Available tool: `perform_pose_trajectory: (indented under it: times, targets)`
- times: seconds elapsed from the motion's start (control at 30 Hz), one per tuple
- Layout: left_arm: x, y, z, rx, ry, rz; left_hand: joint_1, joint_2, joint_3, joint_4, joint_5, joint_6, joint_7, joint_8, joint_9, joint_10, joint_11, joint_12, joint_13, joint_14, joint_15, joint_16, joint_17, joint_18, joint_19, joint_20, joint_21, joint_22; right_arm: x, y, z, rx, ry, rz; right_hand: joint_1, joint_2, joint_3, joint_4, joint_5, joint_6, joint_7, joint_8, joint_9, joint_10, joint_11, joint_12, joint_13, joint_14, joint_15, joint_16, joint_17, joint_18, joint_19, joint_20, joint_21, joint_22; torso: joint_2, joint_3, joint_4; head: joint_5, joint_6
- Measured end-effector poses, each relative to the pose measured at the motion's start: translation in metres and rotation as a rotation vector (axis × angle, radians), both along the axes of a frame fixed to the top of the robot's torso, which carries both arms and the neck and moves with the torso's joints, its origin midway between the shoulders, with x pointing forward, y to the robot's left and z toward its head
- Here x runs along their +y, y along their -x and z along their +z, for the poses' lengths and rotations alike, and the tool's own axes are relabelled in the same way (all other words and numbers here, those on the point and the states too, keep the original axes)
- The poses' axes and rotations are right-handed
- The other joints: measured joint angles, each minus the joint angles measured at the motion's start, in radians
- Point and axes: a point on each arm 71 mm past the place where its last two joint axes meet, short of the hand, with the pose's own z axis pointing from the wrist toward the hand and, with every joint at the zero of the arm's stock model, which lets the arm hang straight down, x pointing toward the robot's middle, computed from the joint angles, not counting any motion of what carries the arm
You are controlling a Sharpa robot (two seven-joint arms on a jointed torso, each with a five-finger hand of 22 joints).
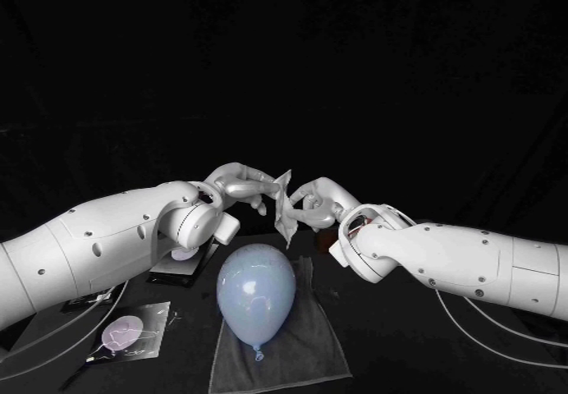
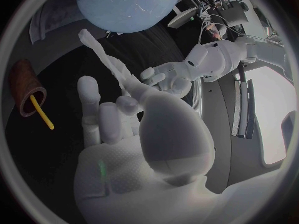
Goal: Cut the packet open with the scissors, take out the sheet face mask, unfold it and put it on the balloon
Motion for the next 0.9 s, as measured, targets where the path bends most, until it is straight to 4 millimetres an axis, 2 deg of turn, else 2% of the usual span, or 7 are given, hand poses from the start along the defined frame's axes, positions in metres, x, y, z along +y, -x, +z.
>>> perform_pose_trajectory:
  times: [0.03, 0.1, 0.17, 0.23, 0.33, 0.4, 0.9]
  targets:
    - [0.000, 0.000, 0.000, 0.000, 0.002, 0.001, 0.000, 0.000, 0.000, 0.000, 0.000, 0.000, 0.000, 0.000, 0.000, 0.000, 0.000, -0.004, 0.000, 0.001, 0.001, 0.000, 0.000, -0.001, 0.004, 0.004, 0.000, 0.000, 0.000, 0.000, 0.000, 0.000, 0.000, 0.000, -0.002, 0.002, 0.007, 0.005, 0.000, 0.004, 0.000, 0.003, 0.000, 0.005, -0.004, 0.002, 0.003, 0.003, -0.003, 0.001, 0.004, 0.000, 0.004, -0.003, 0.010, 0.005, 0.000, 0.0000, 0.0000, 0.000, 0.000]
    - [0.001, 0.000, 0.000, 0.000, 0.004, 0.002, 0.000, 0.000, 0.000, 0.000, 0.000, 0.000, 0.000, 0.000, 0.000, 0.000, 0.000, -0.005, 0.000, 0.001, 0.001, 0.000, 0.001, -0.004, 0.004, 0.004, 0.000, 0.000, -0.001, 0.000, 0.000, 0.001, -0.001, 0.000, -0.010, 0.031, 0.021, 0.016, 0.000, 0.018, -0.005, 0.012, 0.000, 0.023, -0.008, 0.015, 0.015, 0.013, -0.009, 0.008, 0.014, 0.000, 0.017, -0.005, 0.027, 0.016, 0.000, -0.0001, 0.0000, -0.001, -0.001]
    - [0.001, 0.000, 0.000, 0.001, 0.006, 0.003, 0.000, 0.000, 0.000, 0.000, -0.002, 0.000, 0.000, 0.000, 0.000, 0.000, 0.000, -0.005, 0.000, 0.001, 0.001, 0.000, 0.001, 0.002, 0.004, 0.004, 0.000, 0.000, -0.002, -0.001, 0.000, 0.001, -0.005, -0.002, -0.018, 0.068, 0.047, 0.024, -0.001, 0.036, -0.019, 0.030, 0.005, 0.072, -0.020, 0.054, 0.059, 0.048, -0.018, 0.024, 0.054, 0.000, 0.052, -0.010, 0.077, 0.049, 0.000, 0.0000, 0.0000, -0.002, -0.001]
    - [0.001, 0.000, 0.000, 0.002, 0.008, 0.002, 0.000, 0.000, 0.000, 0.000, -0.002, 0.000, 0.000, 0.000, 0.000, 0.000, 0.000, -0.005, 0.000, 0.001, 0.001, 0.000, 0.000, 0.006, 0.004, 0.004, 0.000, 0.000, -0.004, -0.002, 0.000, 0.001, -0.011, -0.006, -0.030, 0.082, 0.081, 0.026, -0.004, 0.051, -0.033, 0.052, 0.012, 0.132, -0.032, 0.100, 0.114, 0.093, -0.031, 0.043, 0.108, -0.009, 0.097, -0.023, 0.145, 0.093, 0.000, 0.0000, 0.0000, -0.002, -0.001]
    - [0.002, 0.000, 0.000, 0.004, 0.012, -0.001, 0.000, 0.000, 0.000, 0.000, -0.004, -0.002, -0.002, 0.000, 0.000, 0.002, -0.002, -0.005, 0.000, 0.001, 0.001, 0.000, -0.007, 0.006, 0.004, 0.004, 0.000, 0.000, -0.007, -0.004, -0.001, 0.004, -0.024, -0.016, -0.035, 0.087, 0.111, 0.024, -0.007, 0.058, -0.040, 0.071, 0.018, 0.164, -0.041, 0.116, 0.140, 0.115, -0.043, 0.052, 0.138, -0.017, 0.120, -0.038, 0.183, 0.118, 0.000, 0.0000, 0.0002, -0.003, -0.003]
    - [0.003, 0.000, 0.000, 0.005, 0.014, -0.005, 0.000, 0.000, 0.000, 0.000, -0.004, -0.001, -0.001, 0.000, 0.000, 0.002, -0.002, -0.005, 0.000, 0.002, 0.002, 0.000, -0.011, 0.006, 0.004, 0.004, 0.000, 0.000, -0.010, -0.005, -0.001, 0.006, -0.036, -0.025, -0.046, 0.084, 0.122, 0.021, -0.008, 0.061, -0.043, 0.071, 0.018, 0.170, -0.048, 0.120, 0.148, 0.117, -0.045, 0.052, 0.145, -0.017, 0.124, -0.037, 0.191, 0.126, 0.000, 0.0000, 0.0003, -0.003, -0.004]
    - [0.020, -0.004, 0.000, 0.001, 0.025, 0.021, 0.000, 0.000, 0.000, 0.000, 0.000, -0.001, -0.001, -0.001, 0.000, 0.003, -0.004, -0.015, -0.001, -0.028, 0.001, -0.015, -0.053, 0.005, 0.003, 0.004, -0.008, -0.002, -0.046, -0.012, 0.001, 0.031, -0.096, -0.104, -0.060, 0.083, 0.136, 0.015, -0.006, 0.058, -0.046, 0.078, 0.018, 0.179, -0.050, 0.123, 0.155, 0.124, -0.044, 0.052, 0.153, -0.024, 0.132, -0.042, 0.196, 0.132, 0.000, 0.0006, -0.0004, -0.005, -0.013]
